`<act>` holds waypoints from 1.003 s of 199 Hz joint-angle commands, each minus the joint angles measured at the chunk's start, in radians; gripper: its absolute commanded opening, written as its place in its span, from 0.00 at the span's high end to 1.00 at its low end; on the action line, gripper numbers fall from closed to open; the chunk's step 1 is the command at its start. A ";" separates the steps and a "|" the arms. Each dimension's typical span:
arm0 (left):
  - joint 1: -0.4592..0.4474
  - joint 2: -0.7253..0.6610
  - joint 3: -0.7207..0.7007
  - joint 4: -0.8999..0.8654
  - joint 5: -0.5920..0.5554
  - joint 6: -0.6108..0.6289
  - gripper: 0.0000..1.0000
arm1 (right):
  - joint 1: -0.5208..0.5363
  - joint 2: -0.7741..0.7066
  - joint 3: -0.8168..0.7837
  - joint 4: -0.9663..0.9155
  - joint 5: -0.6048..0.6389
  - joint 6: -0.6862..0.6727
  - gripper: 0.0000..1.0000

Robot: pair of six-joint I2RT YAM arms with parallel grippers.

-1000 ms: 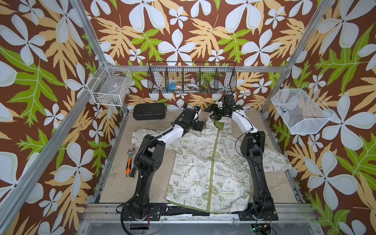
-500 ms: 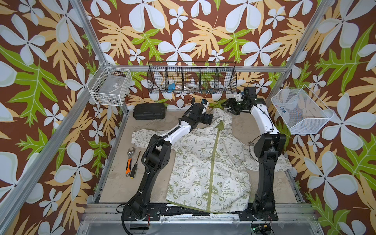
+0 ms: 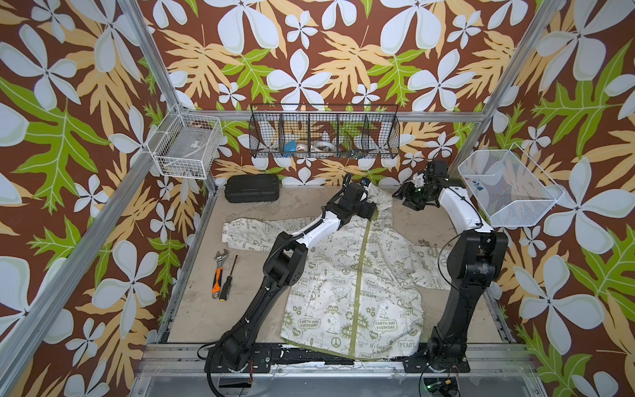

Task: Unzip the jacket
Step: Flatten out the jacket at the center of the board.

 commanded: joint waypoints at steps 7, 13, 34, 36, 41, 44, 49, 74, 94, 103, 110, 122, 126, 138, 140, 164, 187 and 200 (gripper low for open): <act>-0.009 0.104 0.139 0.010 -0.101 0.000 0.13 | -0.001 -0.033 -0.071 0.038 0.010 -0.023 0.40; -0.010 0.126 0.164 0.010 -0.127 -0.009 0.16 | 0.000 -0.045 -0.093 0.047 0.005 -0.023 0.40; -0.008 0.160 0.175 0.024 -0.173 -0.012 0.29 | -0.001 -0.078 -0.153 0.068 -0.003 -0.024 0.40; -0.008 0.162 0.174 0.023 -0.173 -0.014 0.30 | -0.001 -0.080 -0.158 0.069 -0.004 -0.024 0.40; -0.006 0.164 0.174 0.017 -0.173 -0.020 0.32 | 0.000 -0.085 -0.167 0.069 -0.002 -0.025 0.41; -0.005 0.164 0.173 0.012 -0.173 -0.025 0.34 | 0.000 -0.087 -0.170 0.068 0.000 -0.026 0.41; -0.002 0.163 0.169 0.004 -0.177 -0.036 0.38 | -0.001 -0.090 -0.180 0.068 0.005 -0.028 0.41; 0.026 0.117 0.103 -0.024 -0.179 -0.095 0.59 | 0.000 -0.099 -0.229 0.097 0.011 -0.022 0.42; 0.066 0.060 0.037 -0.030 -0.165 -0.160 0.78 | -0.001 -0.086 -0.249 0.122 0.008 -0.017 0.44; 0.085 0.033 0.012 -0.034 -0.167 -0.178 0.84 | 0.002 -0.077 -0.249 0.128 0.007 -0.017 0.44; 0.101 0.010 -0.014 -0.033 -0.166 -0.187 0.87 | 0.003 -0.069 -0.249 0.134 0.004 -0.019 0.45; 0.126 -0.037 -0.061 -0.023 -0.165 -0.201 0.92 | 0.006 -0.054 -0.236 0.136 0.006 -0.029 0.45; 0.134 -0.053 -0.079 -0.020 -0.164 -0.207 0.93 | 0.008 -0.047 -0.232 0.135 0.006 -0.034 0.44; 0.162 -0.104 -0.141 -0.008 -0.161 -0.244 0.97 | 0.020 -0.023 -0.208 0.129 0.008 -0.057 0.44; 0.168 -0.112 -0.153 -0.007 -0.160 -0.254 0.97 | 0.022 -0.018 -0.203 0.128 0.010 -0.062 0.44; 0.223 -0.235 -0.330 0.042 -0.113 -0.358 1.00 | 0.062 0.056 -0.131 0.092 0.037 -0.115 0.42; 0.241 -0.354 -0.536 0.189 -0.007 -0.324 0.85 | 0.099 0.121 -0.079 0.070 0.103 -0.132 0.42; 0.233 -0.387 -0.593 0.261 0.079 -0.259 0.66 | 0.107 0.140 -0.068 0.073 0.141 -0.124 0.44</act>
